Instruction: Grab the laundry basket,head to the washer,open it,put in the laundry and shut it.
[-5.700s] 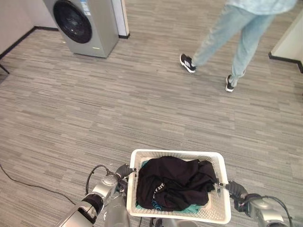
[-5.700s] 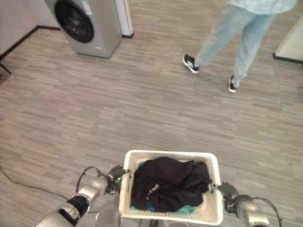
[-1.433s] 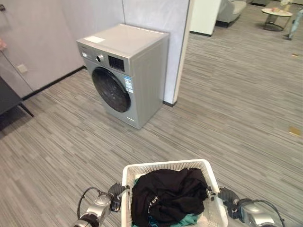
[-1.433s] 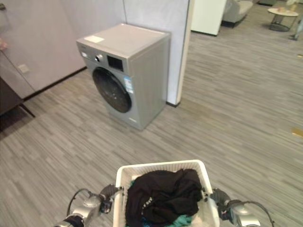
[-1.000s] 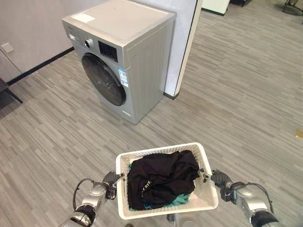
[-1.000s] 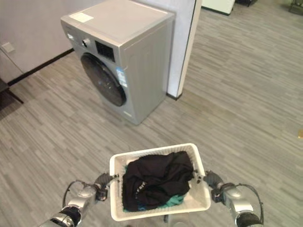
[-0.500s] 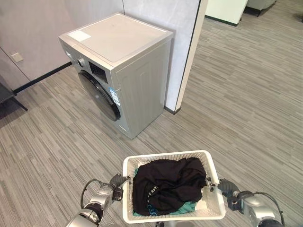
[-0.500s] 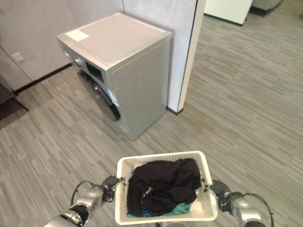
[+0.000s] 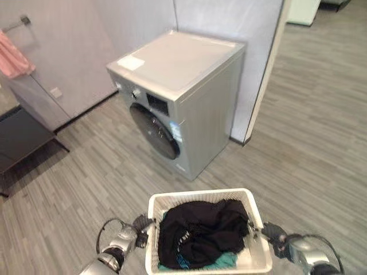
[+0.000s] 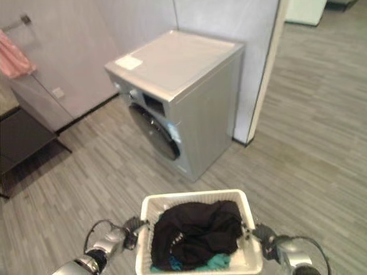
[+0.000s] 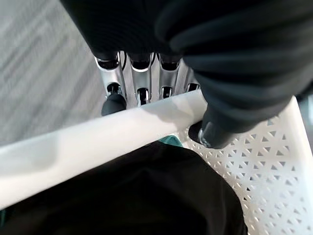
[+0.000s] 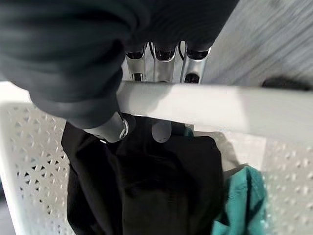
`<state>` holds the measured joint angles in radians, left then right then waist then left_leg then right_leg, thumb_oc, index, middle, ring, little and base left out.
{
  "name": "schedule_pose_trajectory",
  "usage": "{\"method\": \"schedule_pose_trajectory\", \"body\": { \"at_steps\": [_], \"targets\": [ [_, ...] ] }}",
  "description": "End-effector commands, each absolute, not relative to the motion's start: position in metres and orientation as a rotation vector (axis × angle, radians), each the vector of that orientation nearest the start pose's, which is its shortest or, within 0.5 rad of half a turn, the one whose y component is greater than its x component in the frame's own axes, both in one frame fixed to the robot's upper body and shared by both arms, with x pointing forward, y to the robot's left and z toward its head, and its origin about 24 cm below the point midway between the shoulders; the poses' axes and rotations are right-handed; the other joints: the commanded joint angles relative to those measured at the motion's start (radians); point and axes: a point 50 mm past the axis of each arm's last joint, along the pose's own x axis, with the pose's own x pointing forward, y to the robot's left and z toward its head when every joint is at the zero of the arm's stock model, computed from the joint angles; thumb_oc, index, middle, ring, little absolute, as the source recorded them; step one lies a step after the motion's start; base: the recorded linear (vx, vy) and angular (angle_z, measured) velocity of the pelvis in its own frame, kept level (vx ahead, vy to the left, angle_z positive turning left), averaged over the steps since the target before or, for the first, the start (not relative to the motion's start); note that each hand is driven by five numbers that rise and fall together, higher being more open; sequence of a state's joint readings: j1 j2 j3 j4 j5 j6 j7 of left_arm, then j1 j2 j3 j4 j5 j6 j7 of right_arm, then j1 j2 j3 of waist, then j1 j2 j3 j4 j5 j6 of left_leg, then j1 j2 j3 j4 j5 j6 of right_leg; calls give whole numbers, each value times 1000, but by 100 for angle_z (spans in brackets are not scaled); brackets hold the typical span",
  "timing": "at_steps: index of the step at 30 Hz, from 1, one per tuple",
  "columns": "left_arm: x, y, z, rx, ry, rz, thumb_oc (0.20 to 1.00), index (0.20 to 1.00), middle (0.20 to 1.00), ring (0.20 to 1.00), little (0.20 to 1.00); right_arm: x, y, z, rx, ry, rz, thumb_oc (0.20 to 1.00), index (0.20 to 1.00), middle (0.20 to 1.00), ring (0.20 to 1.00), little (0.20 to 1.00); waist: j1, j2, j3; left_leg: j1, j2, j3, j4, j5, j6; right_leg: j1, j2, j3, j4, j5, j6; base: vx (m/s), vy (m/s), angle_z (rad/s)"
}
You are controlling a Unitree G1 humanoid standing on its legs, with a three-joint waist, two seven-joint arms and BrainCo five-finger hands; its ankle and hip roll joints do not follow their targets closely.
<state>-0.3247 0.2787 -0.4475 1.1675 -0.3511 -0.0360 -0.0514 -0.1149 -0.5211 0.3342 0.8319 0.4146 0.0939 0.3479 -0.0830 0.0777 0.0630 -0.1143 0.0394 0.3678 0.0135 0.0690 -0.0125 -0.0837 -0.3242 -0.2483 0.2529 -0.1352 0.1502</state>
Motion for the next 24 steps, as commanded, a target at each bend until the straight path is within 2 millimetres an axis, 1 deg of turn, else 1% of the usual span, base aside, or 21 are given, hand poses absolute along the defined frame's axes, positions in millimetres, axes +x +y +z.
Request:
{"method": "schedule_pose_trajectory", "body": {
  "at_steps": [1,2,3,4,5,6,7,8,9,10,11,12,13,14,16,17,19,21,22,23,24],
  "targets": [
    [264,220,-75,179,666,-32,200,200,200,200,200,215,-212,-81,-29,765,491,200,200,200,200,200,33,-59,17,-30,37,21,98,-49,-41,98,-153,-22,-220,471,57,168,277,-36],
    [266,221,-73,180,658,-34,200,200,200,200,200,218,-209,-80,-30,763,501,200,200,200,200,200,29,-55,15,-9,28,31,78,-51,-36,94,-128,-17,-216,453,55,308,388,-67],
    [270,225,-68,198,649,-37,200,200,200,200,200,224,-200,-79,-39,761,531,200,200,200,200,200,29,-50,8,55,9,41,27,-71,-31,81,-70,-9,-201,406,63,298,354,-57],
    [272,226,-66,203,643,-37,200,200,200,200,200,227,-197,-77,-40,752,540,200,200,200,200,200,30,-47,10,78,0,50,1,-69,-27,72,-48,-22,-189,387,62,286,336,-55],
    [274,226,-65,209,641,-43,200,200,200,200,200,230,-193,-75,-43,741,555,200,200,200,200,200,23,-42,13,99,-7,58,-23,-65,-25,67,-9,-29,-182,347,53,94,138,-23],
    [274,226,-65,208,641,-43,200,200,200,200,200,230,-193,-75,-43,741,555,200,200,200,200,200,23,-42,14,102,-7,58,-26,-64,-26,68,-8,-30,-180,345,52,42,120,-20],
    [277,227,-63,222,637,-49,200,200,200,200,200,233,-191,-72,-47,726,570,200,200,200,200,200,11,-34,16,106,-4,67,-41,-38,-18,34,57,-2,-175,290,17,98,117,-7],
    [281,228,-58,248,626,-64,200,200,200,200,200,236,-189,-66,-24,701,581,200,200,200,200,200,-8,-25,28,135,-6,54,-61,-24,-20,-20,169,71,-173,209,-12,97,119,0],
    [281,228,-58,248,626,-65,200,200,200,200,200,236,-189,-66,-24,701,580,200,200,200,200,200,-7,-25,29,137,-6,55,-62,-24,-21,-20,169,72,-171,208,-12,208,85,0],
    [287,229,-53,260,611,-66,200,200,200,200,200,241,-180,-58,-19,658,615,200,200,200,200,200,3,-34,36,174,-17,73,-84,-28,-29,-30,168,-14,-224,237,-12,212,12,21],
    [287,227,-54,260,615,-72,200,200,200,200,200,243,-179,-56,-28,649,627,200,200,200,200,200,4,-31,33,193,-16,63,-91,-54,-40,-18,168,-46,-252,234,3,214,13,11],
    [287,227,-54,260,615,-73,200,200,200,200,200,243,-179,-56,-28,649,627,200,200,200,200,200,2,-30,35,194,-15,62,-91,-54,-40,-15,168,-48,-255,235,4,158,-32,9],
    [287,228,-53,266,619,-74,200,200,200,200,200,246,-178,-53,-33,640,638,200,200,200,200,200,0,-29,34,207,-12,71,-92,-64,-44,-35,171,-72,-271,254,9,101,-67,-11],
    [288,228,-53,271,621,-76,200,200,200,200,200,250,-173,-48,-38,622,663,200,200,200,200,200,-8,-27,40,218,-9,70,-87,-72,-47,-57,175,-69,-274,267,14,147,-100,-7],
    [290,230,-51,283,620,-75,200,200,200,200,200,252,-168,-42,-29,598,691,200,200,200,200,200,-20,-34,44,227,-3,53,-61,-83,-53,-67,175,-36,-259,271,15,130,-182,-1],
    [289,232,-52,277,632,-68,200,200,200,200,200,253,-167,-40,-21,583,696,200,200,200,200,200,-13,-48,37,212,6,51,-17,-50,-57,-37,181,-28,-264,280,-12,61,-207,17],
    [288,234,-52,270,641,-63,200,200,200,200,200,255,-166,-38,-23,574,701,200,200,200,200,200,-9,-50,35,214,14,46,-7,-46,-63,-22,189,-26,-265,277,-20,71,-167,23],
    [286,243,-53,264,658,-39,200,200,200,200,200,259,-162,-29,-43,530,725,200,200,200,200,200,-5,-51,29,213,38,36,37,-35,-81,9,207,-34,-267,256,-38,170,-269,6],
    [285,250,-52,275,675,-25,200,200,200,200,200,261,-161,-23,-54,508,741,200,200,200,200,200,-2,-56,34,186,70,14,151,0,-107,43,227,-36,-274,233,-65,179,-350,20],
    [286,251,-51,280,676,-20,200,200,200,200,200,262,-160,-20,-60,496,745,200,200,200,200,200,2,-62,44,145,98,-4,248,34,-126,66,234,-43,-279,221,-81,121,-256,36],
    [286,251,-51,280,676,-20,200,200,200,200,200,262,-160,-20,-60,496,745,200,200,200,200,200,2,-61,43,145,98,-5,248,34,-127,66,234,-44,-279,221,-81,78,-241,38]
  ]
}}
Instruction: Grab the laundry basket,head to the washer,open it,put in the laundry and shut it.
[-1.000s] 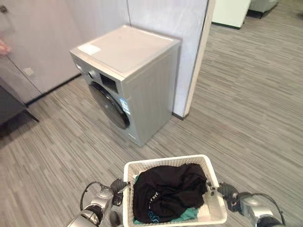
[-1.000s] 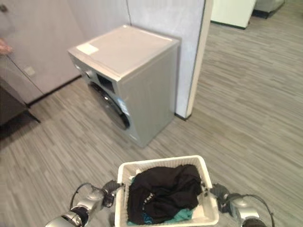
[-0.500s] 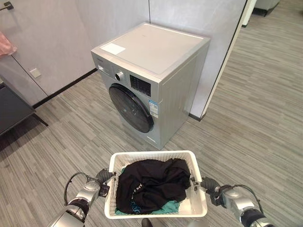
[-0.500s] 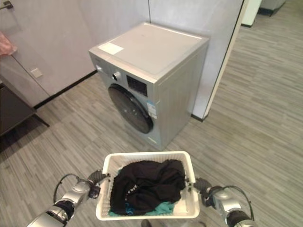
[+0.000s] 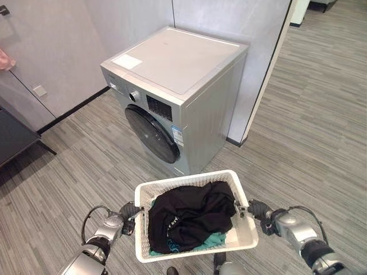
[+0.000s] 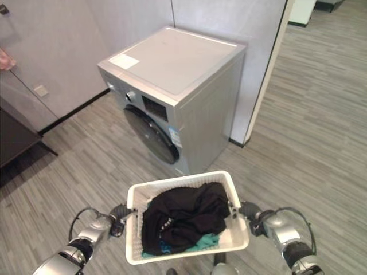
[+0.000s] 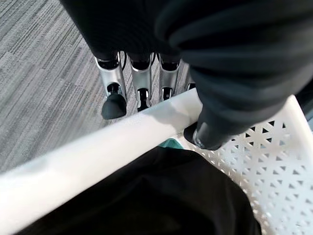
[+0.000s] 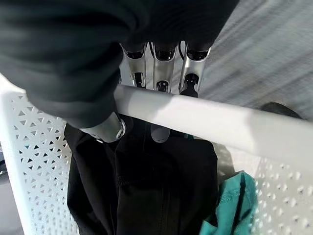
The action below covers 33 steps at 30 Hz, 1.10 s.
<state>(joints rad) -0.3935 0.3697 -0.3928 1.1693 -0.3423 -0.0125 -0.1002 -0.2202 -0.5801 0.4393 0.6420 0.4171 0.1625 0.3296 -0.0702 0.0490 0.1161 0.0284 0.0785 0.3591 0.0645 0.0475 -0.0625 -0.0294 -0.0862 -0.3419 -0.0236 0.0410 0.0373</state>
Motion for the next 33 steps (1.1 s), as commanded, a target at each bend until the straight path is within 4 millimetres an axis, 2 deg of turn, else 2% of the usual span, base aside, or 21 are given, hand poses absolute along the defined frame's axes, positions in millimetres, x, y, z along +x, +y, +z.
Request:
{"method": "schedule_pose_trajectory", "body": {
  "at_steps": [1,2,5,7,8,9,10,12,14,16,17,18,20,21,22,23,24,25,26,28,33],
  "targets": [
    [286,253,-50,282,680,-15,200,200,200,200,200,262,-158,-16,-63,482,761,200,200,200,200,200,-3,-43,4,-46,101,-7,321,104,-104,34,3,40,-1,28,8,110,-254,39],
    [285,252,-52,283,691,-18,200,200,200,200,200,260,-161,-17,-70,492,751,200,200,200,200,200,14,-58,25,-103,107,-41,441,133,-120,69,2,35,-3,0,-12,146,-282,33],
    [287,249,-52,287,692,-26,200,200,200,200,200,259,-165,-19,-79,508,739,200,200,200,200,200,20,-63,30,-151,107,-39,426,132,-108,94,-5,27,-7,-14,-9,125,-63,15],
    [288,246,-52,290,689,-32,200,200,200,200,200,258,-169,-19,-78,509,729,200,200,200,200,200,23,-57,22,-194,119,-1,308,108,-87,116,-17,20,-18,-21,6,225,107,20],
    [287,247,-52,292,688,-28,200,200,200,200,200,256,-171,-18,-83,502,728,200,200,200,200,200,26,-41,13,-198,113,2,151,107,-76,123,-22,25,-23,-31,23,226,147,19],
    [287,247,-52,292,688,-28,200,200,200,200,200,256,-171,-18,-83,502,728,200,200,200,200,200,26,-42,13,-194,110,3,144,110,-75,124,-25,25,-23,-31,24,367,297,8],
    [285,245,-55,286,689,-28,200,200,200,200,200,257,-173,-18,-90,503,725,200,200,200,200,200,36,-15,5,-210,129,-33,-34,186,-87,148,-34,29,-33,-42,45,219,185,-7],
    [284,244,-55,271,683,-23,200,200,200,200,200,260,-172,-16,-105,492,721,200,200,200,200,200,46,8,4,-231,156,-57,-120,230,-107,182,-58,34,-45,-47,62,327,266,-19],
    [284,245,-55,268,676,-19,200,200,200,200,200,260,-172,-18,-118,500,732,200,200,200,200,200,53,18,3,-230,164,-54,-129,247,-118,202,-68,33,-54,-44,73,322,212,-33],
    [270,255,-63,240,707,13,200,200,200,200,200,256,-159,-22,-105,517,775,200,200,200,200,200,76,32,-30,-196,128,-70,-119,210,-91,241,-111,69,-52,-62,97,471,296,-56],
    [270,255,-63,240,707,13,200,200,200,200,200,256,-159,-22,-105,517,775,200,200,200,200,200,76,32,-30,-195,128,-69,-119,210,-91,241,-111,69,-52,-62,97,498,401,-81],
    [269,251,-64,245,700,-9,200,200,200,200,200,254,-157,-22,-95,514,792,200,200,200,200,200,80,35,-39,-204,83,-59,-66,168,-65,255,-164,79,-44,-48,110,333,321,-72],
    [269,249,-65,248,695,-19,200,200,200,200,200,253,-156,-22,-94,514,792,200,200,200,200,200,82,33,-45,-210,58,-54,-45,144,-51,247,-194,86,-37,-36,120,301,328,-24],
    [271,245,-63,255,677,-35,200,200,200,200,200,253,-156,-24,-93,513,782,200,200,200,200,200,84,33,-52,-209,-2,-46,-23,102,-23,222,-256,98,-11,23,137,166,231,-9],
    [271,245,-63,255,677,-35,200,200,200,200,200,253,-157,-24,-93,512,782,200,200,200,200,200,86,34,-56,-213,-1,-44,-23,103,-22,217,-255,101,-12,26,137,305,404,-12],
    [271,241,-63,239,663,-40,200,200,200,200,200,253,-154,-25,-98,514,786,200,200,200,200,200,85,35,-57,-194,-40,-31,-31,80,-3,187,-294,116,17,94,148,135,183,-2],
    [271,241,-63,239,663,-40,200,200,200,200,200,254,-154,-25,-98,514,786,200,200,200,200,200,87,36,-60,-197,-38,-29,-32,81,-3,182,-293,119,16,97,148,249,304,-15],
    [270,240,-62,231,646,-50,200,200,200,200,200,253,-151,-27,-95,520,794,200,200,200,200,200,87,33,-61,-176,-56,-2,-56,73,9,151,-311,133,32,167,162,108,127,-34],
    [270,240,-62,231,646,-50,200,200,200,200,200,253,-151,-27,-95,520,794,200,200,200,200,200,88,33,-62,-177,-56,-1,-56,73,9,150,-311,134,32,167,162,144,162,-50],
    [269,239,-60,221,625,-65,200,200,200,200,200,251,-147,-26,-95,523,823,200,200,200,200,200,89,25,-65,-145,-82,27,-74,49,22,133,-332,131,38,253,186,129,135,-31],
    [268,244,-55,217,595,-66,200,200,200,200,200,253,-138,-23,-95,508,861,200,200,200,200,200,98,7,-66,-95,-111,64,-107,24,42,116,-353,99,56,346,211,111,145,-19]
  ]
}}
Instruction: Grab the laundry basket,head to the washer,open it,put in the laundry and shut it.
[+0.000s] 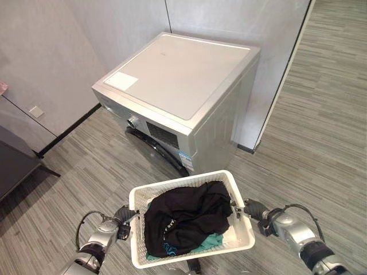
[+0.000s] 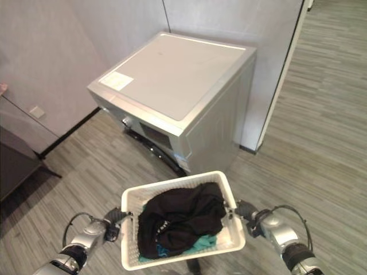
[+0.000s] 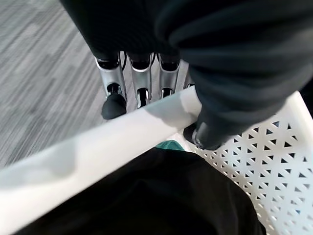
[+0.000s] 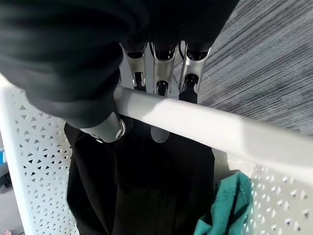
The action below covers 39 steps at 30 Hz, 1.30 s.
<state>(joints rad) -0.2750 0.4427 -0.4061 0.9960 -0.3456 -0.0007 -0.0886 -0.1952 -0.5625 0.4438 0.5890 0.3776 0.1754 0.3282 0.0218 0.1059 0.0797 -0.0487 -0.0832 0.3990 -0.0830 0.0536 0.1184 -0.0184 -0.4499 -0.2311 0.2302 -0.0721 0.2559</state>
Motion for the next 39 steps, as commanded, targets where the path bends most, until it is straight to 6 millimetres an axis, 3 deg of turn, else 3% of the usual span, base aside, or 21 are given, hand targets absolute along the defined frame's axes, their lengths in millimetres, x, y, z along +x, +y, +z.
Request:
{"method": "schedule_pose_trajectory", "body": {
  "at_steps": [1,4,5,6,7,13,14,17,19,28,35,39],
  "targets": [
    [267,245,-55,223,598,-66,200,200,200,200,200,253,-135,-23,-90,507,871,200,200,200,200,200,5,-52,-28,-13,51,25,35,17,-136,104,21,-9,-188,451,-10,76,130,-28],
    [268,249,-51,247,586,-72,200,200,200,200,200,251,-131,-22,-73,509,903,200,200,200,200,200,-5,-53,-31,6,49,8,28,3,-120,82,140,98,-147,314,-50,75,106,-19],
    [268,249,-51,247,586,-72,200,200,200,200,200,251,-131,-22,-73,509,903,200,200,200,200,200,-3,-52,-33,2,52,10,29,4,-120,77,142,100,-147,316,-52,62,61,-6],
    [269,250,-50,251,585,-71,200,200,200,200,200,251,-129,-21,-71,503,912,200,200,200,200,200,-2,-48,-34,6,54,6,27,5,-121,69,170,97,-147,273,-61,48,41,-5],
    [269,251,-50,250,587,-65,200,200,200,200,200,252,-122,-18,-79,489,940,200,200,200,200,200,8,-39,-27,31,67,5,7,9,-132,16,208,32,-173,209,-76,61,22,-4],
    [266,266,-47,253,602,-24,200,200,200,200,200,260,-108,-13,-120,469,993,200,200,200,200,200,-13,-49,26,101,86,-18,14,-26,-155,-90,213,-43,-260,256,-66,81,-75,11],
    [266,273,-44,255,597,-4,200,200,200,200,200,263,-105,-8,-143,452,1008,200,200,200,200,200,-33,-60,45,114,81,-52,41,-45,-153,-130,228,34,-249,262,-68,94,-69,48],
    [268,271,-44,251,594,-9,200,200,200,200,200,262,-106,-8,-136,451,1007,200,200,200,200,200,-32,-73,42,131,76,-84,61,-63,-151,-97,231,86,-252,262,-76,62,-89,56],
    [266,271,-46,244,605,-3,200,200,200,200,200,262,-108,-10,-137,459,998,200,200,200,200,200,-31,-75,35,136,76,-91,64,-66,-152,-78,234,81,-267,262,-79,61,-100,50],
    [248,287,-56,205,663,51,200,200,200,200,200,264,-111,-12,-157,468,980,200,200,200,200,200,-4,-77,-11,147,87,-147,55,-56,-164,16,261,33,-300,221,-107,62,-83,20],
    [244,295,-56,200,677,91,200,200,200,200,200,279,-87,4,-237,403,1043,200,200,200,200,200,25,-84,-21,136,87,-177,28,-42,-168,27,262,5,-309,212,-111,26,-22,15],
    [239,309,-55,190,692,151,200,200,200,200,200,303,-63,29,-384,328,1097,200,200,200,200,200,66,-93,-15,115,72,-200,29,-44,-160,22,249,-8,-308,220,-106,20,37,11]
  ]
}}
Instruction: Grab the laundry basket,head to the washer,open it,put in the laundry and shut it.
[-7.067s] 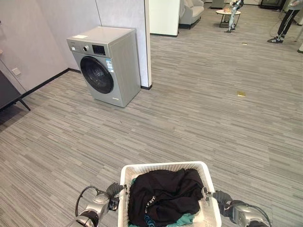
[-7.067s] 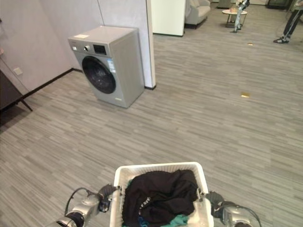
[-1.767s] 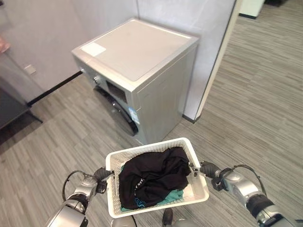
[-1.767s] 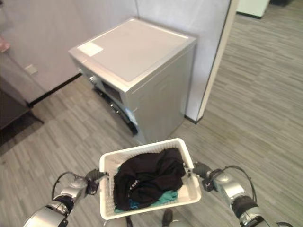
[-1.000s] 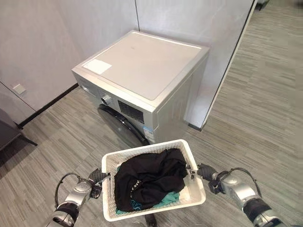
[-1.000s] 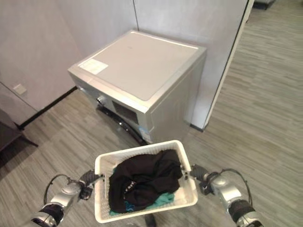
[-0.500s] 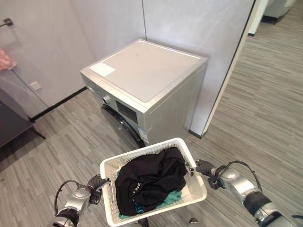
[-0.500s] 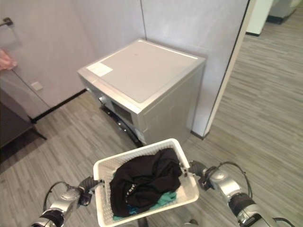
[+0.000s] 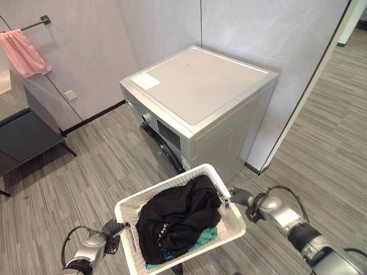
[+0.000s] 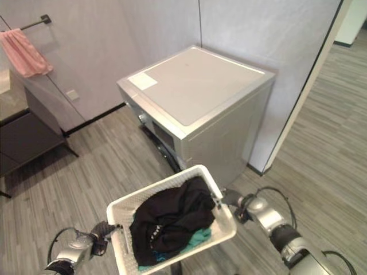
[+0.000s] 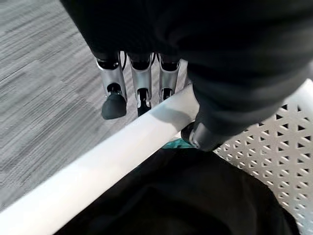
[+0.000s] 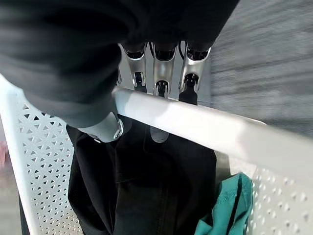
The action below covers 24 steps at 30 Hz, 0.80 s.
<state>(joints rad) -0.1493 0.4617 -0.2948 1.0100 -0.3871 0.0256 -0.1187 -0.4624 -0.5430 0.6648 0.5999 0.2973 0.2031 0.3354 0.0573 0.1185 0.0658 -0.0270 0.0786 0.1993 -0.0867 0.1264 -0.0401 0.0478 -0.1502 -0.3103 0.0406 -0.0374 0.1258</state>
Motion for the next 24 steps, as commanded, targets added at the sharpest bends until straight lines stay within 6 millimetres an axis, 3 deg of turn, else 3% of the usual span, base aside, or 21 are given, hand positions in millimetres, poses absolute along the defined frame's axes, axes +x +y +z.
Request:
{"method": "schedule_pose_trajectory", "body": {
  "at_steps": [1,3,6,9,10,13,14,15,18,21,24],
  "targets": [
    [239,309,-55,190,691,152,200,200,200,200,200,303,-63,29,-385,327,1097,200,200,200,200,200,30,-106,0,93,-90,-1,33,-117,-1,-44,-51,71,-118,186,24,17,65,4],
    [238,317,-52,173,679,187,200,200,200,200,200,316,-48,49,-486,265,1130,200,200,200,200,200,56,-114,7,76,-101,-13,43,-125,7,-50,-63,69,-114,194,29,4,83,4],
    [236,320,-52,162,683,206,200,200,200,200,200,323,-41,59,-519,231,1120,200,200,200,200,200,69,-120,13,68,-111,-21,49,-131,16,-58,-74,70,-93,194,32,-2,86,9],
    [225,332,-55,148,710,263,200,200,200,200,200,326,-23,72,-514,182,1147,200,200,200,200,200,82,-108,42,78,-125,-30,56,-145,46,-115,-98,102,80,185,35,-2,172,24],
    [225,332,-55,148,710,263,200,200,200,200,200,326,-23,72,-515,182,1147,200,200,200,200,200,82,-108,42,78,-126,-29,56,-145,46,-117,-99,104,85,182,35,0,83,26],
    [221,337,-55,139,719,287,200,200,200,200,200,328,-21,75,-524,172,1146,200,200,200,200,200,75,-96,59,96,-125,-45,57,-148,56,-163,-64,143,191,172,30,45,69,18],
    [220,342,-53,135,722,301,200,200,200,200,200,332,-21,82,-551,156,1146,200,200,200,200,200,57,-90,67,106,-128,-72,57,-148,56,-208,16,209,196,125,10,85,40,10],
    [221,343,-52,133,717,303,200,200,200,200,200,333,-20,84,-555,149,1142,200,200,200,200,200,59,-90,70,111,-130,-75,56,-150,55,-208,20,202,184,116,3,92,-3,27],
    [220,350,-50,129,727,319,200,200,200,200,200,338,-8,96,-601,107,1148,200,200,200,200,200,63,-91,67,118,-135,-88,56,-164,50,-235,0,177,112,151,3,62,-70,37],
    [228,352,-42,128,698,319,200,200,200,200,200,340,10,114,-659,42,1167,200,200,200,200,200,51,-90,86,132,-141,-144,92,-192,41,-284,-21,312,37,219,24,102,-114,41],
    [227,358,-38,123,685,341,200,200,200,200,200,335,21,120,-686,8,1205,200,200,200,200,200,59,-101,87,140,-144,-178,108,-210,36,-267,-35,342,9,226,32,86,-140,42]
  ]
}}
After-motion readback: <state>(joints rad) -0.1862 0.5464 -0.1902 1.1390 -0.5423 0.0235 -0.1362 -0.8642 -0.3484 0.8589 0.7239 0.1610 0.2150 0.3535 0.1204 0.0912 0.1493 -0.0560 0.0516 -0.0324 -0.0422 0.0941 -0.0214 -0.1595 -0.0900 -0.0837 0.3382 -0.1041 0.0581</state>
